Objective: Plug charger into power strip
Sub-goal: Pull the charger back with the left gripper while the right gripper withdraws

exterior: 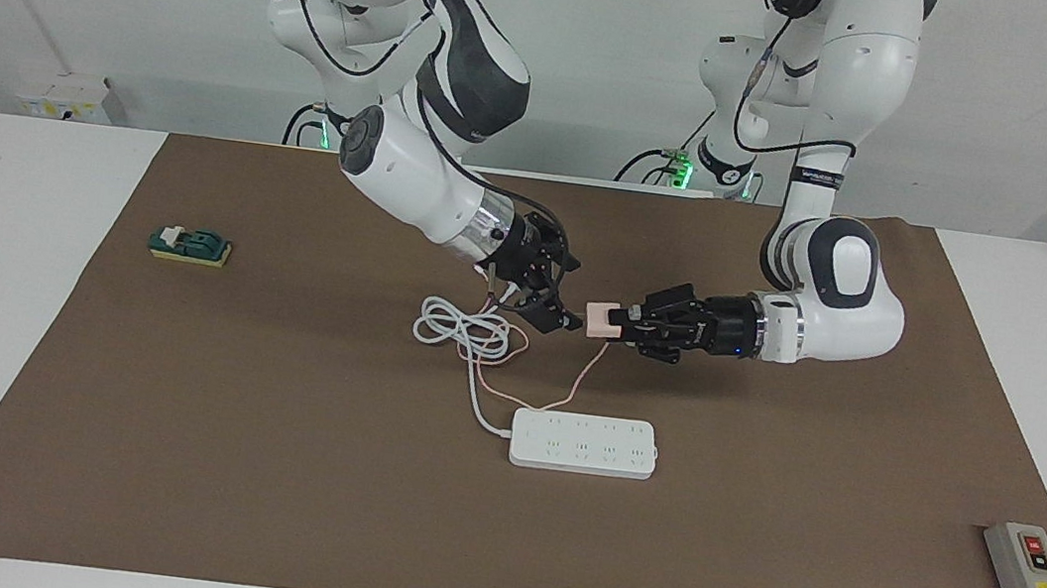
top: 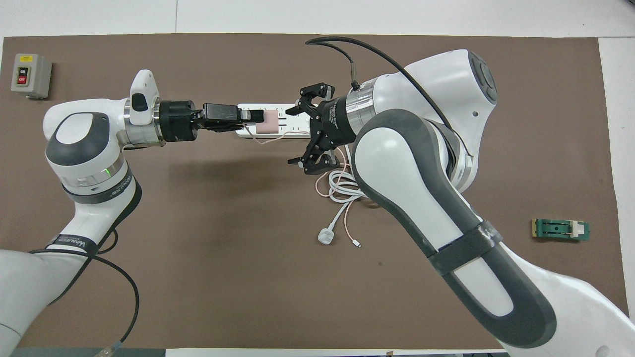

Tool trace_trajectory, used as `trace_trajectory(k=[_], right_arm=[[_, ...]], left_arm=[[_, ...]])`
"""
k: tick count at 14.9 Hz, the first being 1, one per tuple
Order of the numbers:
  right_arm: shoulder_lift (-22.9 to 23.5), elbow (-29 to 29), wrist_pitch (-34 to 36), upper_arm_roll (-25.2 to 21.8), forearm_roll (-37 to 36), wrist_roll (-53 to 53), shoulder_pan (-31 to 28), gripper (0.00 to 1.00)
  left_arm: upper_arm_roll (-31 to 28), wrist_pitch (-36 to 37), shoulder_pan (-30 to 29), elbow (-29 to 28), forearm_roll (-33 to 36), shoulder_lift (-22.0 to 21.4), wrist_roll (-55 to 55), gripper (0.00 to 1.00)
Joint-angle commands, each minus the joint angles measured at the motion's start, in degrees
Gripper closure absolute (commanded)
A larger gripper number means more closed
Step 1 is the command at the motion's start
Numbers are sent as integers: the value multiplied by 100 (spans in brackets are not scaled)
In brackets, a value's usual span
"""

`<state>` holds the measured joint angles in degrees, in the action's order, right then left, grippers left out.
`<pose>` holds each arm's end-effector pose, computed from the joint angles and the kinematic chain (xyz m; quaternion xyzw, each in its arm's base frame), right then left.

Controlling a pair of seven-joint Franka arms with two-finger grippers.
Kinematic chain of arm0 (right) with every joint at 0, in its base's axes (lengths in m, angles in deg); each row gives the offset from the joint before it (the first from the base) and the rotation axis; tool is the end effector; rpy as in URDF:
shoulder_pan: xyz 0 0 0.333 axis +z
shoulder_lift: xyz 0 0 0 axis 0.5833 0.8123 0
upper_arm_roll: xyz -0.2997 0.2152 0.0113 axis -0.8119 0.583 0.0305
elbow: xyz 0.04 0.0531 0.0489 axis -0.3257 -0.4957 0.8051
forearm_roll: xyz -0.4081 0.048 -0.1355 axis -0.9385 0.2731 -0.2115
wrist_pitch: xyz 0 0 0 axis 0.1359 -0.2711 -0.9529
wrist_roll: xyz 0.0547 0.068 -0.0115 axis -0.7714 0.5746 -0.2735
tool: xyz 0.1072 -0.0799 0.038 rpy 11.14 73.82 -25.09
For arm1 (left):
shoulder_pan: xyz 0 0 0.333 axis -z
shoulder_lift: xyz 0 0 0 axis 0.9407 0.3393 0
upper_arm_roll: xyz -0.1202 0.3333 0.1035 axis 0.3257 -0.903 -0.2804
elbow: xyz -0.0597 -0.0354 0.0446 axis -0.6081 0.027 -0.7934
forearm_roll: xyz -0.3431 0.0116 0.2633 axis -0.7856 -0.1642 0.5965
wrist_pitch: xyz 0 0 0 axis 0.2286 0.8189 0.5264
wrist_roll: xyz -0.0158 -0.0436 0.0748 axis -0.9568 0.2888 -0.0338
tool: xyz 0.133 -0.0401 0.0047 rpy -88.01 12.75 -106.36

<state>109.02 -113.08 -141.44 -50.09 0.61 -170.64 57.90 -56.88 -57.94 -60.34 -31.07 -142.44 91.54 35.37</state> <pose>0.6611 0.3724 0.4862 -0.6620 0.6419 0.2758 0.2712 0.6633 -0.2154 0.4226 0.7803 -0.0233 0.0300 0.6243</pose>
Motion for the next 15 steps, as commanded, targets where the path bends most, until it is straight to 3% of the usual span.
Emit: trace_trajectory(k=[1,5,10,12,15], right_arm=[[-12,161,278,-5,53,98,-269,0],[-126,433,700,-23,-595,124,-797,0],[-345,539,1061,-32,-1379,1062,-1175,0],[-407,539,1237,-23,-1660,1668,-1351,0],[-468,539,1658,-32,-2090,3055,-1614,0]], left_arm=[[7,-377,-252,52,1421,-665,1481,100],[7,236,-910,185,3058,-1078,1995,100],[16,1362,-1422,974,4929,-1379,3048,100],[34,1277,-1317,1178,5800,-1325,3453,100],[34,592,-1255,967,5997,-1396,3638,100]])
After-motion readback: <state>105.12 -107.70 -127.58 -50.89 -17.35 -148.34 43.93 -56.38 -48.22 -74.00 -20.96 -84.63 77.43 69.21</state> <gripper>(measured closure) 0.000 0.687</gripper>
